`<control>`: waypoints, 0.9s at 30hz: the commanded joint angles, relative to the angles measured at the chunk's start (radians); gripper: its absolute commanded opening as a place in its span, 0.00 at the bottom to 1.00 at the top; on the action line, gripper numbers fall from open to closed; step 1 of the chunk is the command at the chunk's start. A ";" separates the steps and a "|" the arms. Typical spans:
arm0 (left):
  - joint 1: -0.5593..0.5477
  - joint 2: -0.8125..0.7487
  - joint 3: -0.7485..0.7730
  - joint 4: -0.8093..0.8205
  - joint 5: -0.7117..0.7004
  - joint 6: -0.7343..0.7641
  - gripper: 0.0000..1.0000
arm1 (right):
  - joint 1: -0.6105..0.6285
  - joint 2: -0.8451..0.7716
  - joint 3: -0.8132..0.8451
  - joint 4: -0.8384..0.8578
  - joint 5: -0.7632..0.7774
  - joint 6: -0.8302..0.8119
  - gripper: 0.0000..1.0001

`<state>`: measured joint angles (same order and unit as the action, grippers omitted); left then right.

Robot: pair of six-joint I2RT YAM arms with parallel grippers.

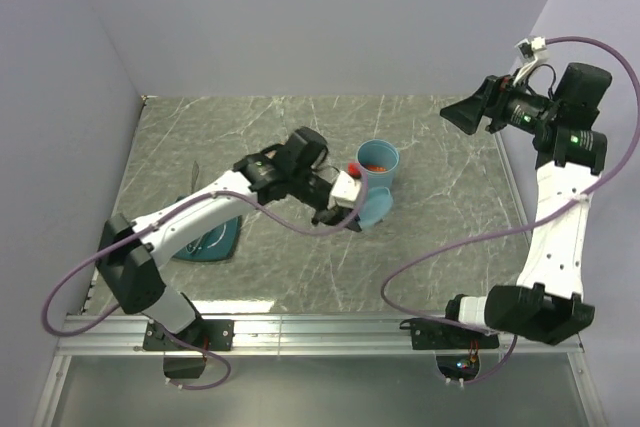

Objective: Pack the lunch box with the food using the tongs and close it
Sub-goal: Pick up the lid of the lunch box with the left arm, then pass the lid of the lunch box from the left arm to the right

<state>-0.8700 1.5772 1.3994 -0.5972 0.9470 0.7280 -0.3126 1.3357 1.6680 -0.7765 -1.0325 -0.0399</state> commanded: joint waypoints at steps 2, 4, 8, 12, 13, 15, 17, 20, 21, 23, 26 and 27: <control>0.097 -0.155 -0.060 0.277 0.176 -0.421 0.00 | -0.008 -0.089 -0.059 0.302 -0.067 0.155 1.00; 0.149 -0.187 -0.091 0.512 0.209 -0.650 0.00 | -0.008 -0.104 -0.083 0.391 -0.087 0.219 1.00; 0.212 -0.233 -0.094 0.782 0.223 -0.922 0.00 | -0.003 -0.144 -0.164 0.590 -0.107 0.377 1.00; 0.282 -0.235 -0.126 1.202 0.188 -1.336 0.00 | 0.039 -0.193 -0.266 0.775 -0.043 0.500 1.00; 0.304 -0.227 -0.129 1.372 0.173 -1.509 0.00 | 0.059 -0.202 -0.281 0.775 -0.023 0.491 1.00; 0.319 -0.191 -0.126 1.515 0.128 -1.669 0.00 | 0.119 -0.204 -0.281 0.775 0.002 0.463 0.99; 0.336 -0.175 -0.100 1.529 0.064 -1.786 0.00 | 0.173 -0.199 -0.278 0.775 0.018 0.456 0.98; 0.338 -0.166 -0.073 1.533 0.020 -1.826 0.00 | 0.223 -0.175 -0.278 0.845 0.018 0.511 0.95; 0.338 -0.160 -0.062 1.527 -0.005 -1.848 0.00 | 0.260 -0.164 -0.275 0.861 0.017 0.520 0.93; 0.341 -0.142 -0.024 1.493 -0.042 -1.869 0.00 | 0.302 -0.127 -0.237 0.865 0.025 0.515 0.92; 0.347 -0.108 0.030 1.409 -0.128 -1.964 0.00 | 0.369 -0.086 -0.169 0.853 0.026 0.471 0.91; 0.353 -0.100 0.039 1.397 -0.176 -2.013 0.00 | 0.389 -0.069 -0.153 0.861 0.031 0.468 0.90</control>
<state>-0.5301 1.4590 1.3643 0.8104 0.9157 -1.1099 0.0353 1.2369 1.4395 0.0166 -1.0275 0.4469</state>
